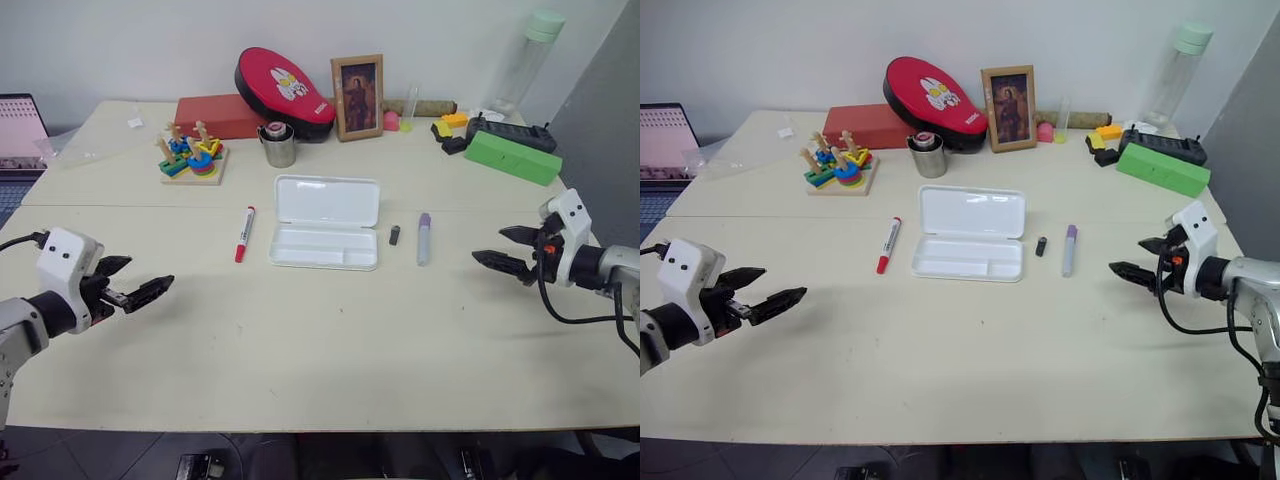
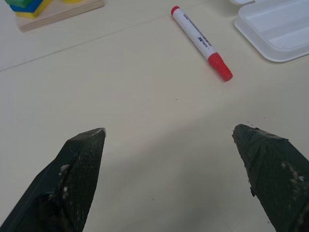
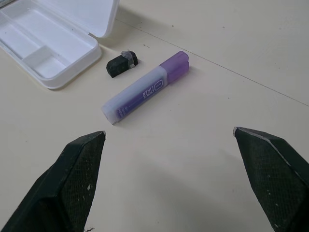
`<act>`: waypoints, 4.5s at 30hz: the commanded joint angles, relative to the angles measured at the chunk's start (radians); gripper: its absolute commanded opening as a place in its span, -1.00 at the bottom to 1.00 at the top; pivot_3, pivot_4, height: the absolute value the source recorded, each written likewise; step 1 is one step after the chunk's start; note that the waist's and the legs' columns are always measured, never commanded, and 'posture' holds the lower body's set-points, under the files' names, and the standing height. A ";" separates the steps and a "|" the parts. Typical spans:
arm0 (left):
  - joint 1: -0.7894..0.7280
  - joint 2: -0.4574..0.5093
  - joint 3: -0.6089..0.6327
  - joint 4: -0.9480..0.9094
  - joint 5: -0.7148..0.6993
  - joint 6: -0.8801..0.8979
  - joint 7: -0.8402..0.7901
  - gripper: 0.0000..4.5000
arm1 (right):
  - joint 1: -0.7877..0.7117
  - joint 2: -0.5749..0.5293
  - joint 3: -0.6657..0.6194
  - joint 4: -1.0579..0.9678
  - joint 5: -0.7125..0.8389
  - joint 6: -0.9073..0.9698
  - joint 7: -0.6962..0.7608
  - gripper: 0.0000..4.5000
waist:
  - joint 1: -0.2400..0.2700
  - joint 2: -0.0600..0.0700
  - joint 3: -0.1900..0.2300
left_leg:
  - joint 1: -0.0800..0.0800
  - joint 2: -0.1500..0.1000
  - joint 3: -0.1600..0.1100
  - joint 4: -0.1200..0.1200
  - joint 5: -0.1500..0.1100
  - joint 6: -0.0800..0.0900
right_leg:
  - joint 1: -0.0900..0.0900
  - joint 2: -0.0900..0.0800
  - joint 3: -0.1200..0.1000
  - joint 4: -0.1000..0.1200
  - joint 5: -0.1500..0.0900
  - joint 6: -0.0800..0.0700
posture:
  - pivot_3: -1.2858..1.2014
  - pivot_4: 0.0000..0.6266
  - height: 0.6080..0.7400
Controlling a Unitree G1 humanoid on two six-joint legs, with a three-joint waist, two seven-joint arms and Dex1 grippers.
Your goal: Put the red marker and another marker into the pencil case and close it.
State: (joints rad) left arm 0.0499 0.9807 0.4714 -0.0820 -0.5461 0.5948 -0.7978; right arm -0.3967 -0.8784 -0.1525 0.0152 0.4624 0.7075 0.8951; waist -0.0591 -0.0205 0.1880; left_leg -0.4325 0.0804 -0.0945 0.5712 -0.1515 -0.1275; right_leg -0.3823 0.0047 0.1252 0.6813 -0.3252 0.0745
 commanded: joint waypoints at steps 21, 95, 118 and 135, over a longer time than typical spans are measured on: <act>-0.039 -0.029 -0.013 0.038 0.079 -0.057 -0.040 1.00 | 0.030 0.003 -0.019 -0.042 0.024 0.031 0.050 0.98 | 0.001 0.000 0.000 | 0.000 0.000 0.001 0.001 0.000 0.000 | -0.001 0.000 0.001 0.001 0.000 0.000 | 0.03 -0.52 1.00; -0.091 -0.363 -0.216 -0.553 -0.128 0.098 0.194 1.00 | -0.249 0.433 0.580 -0.004 -0.359 -0.209 0.330 -0.98 | 0.002 0.000 0.000 | 0.002 -0.001 -0.007 0.006 0.000 0.000 | 0.004 0.001 -0.005 0.010 0.004 -0.002 | 0.03 -0.52 1.00; -0.337 -0.406 -0.253 0.008 0.132 0.079 0.410 1.00 | -0.393 0.541 0.267 -0.122 -0.068 -0.071 0.138 0.98 | 0.008 0.000 0.000 | 0.001 -0.001 -0.008 0.005 0.000 0.000 | 0.004 0.002 -0.006 0.009 0.004 -0.002 | 0.03 -0.52 1.00; -0.540 -0.479 -0.373 0.354 0.280 0.009 0.369 0.47 | -0.436 0.550 0.232 -0.142 -0.011 -0.063 0.007 1.00 | 0.006 0.001 0.000 | 0.002 -0.001 -0.010 0.006 0.001 -0.001 | 0.003 0.002 -0.007 0.015 0.004 -0.002 | 0.03 -0.52 1.00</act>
State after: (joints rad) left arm -0.4911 0.5150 0.1132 0.2533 -0.2750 0.5969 -0.4232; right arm -0.8071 -0.3259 0.0967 -0.0845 0.4268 0.6508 0.9091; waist -0.0534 -0.0199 0.1878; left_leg -0.4305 0.0795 -0.1045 0.5770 -0.1500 -0.1286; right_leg -0.3789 0.0063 0.1180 0.6964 -0.3212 0.0720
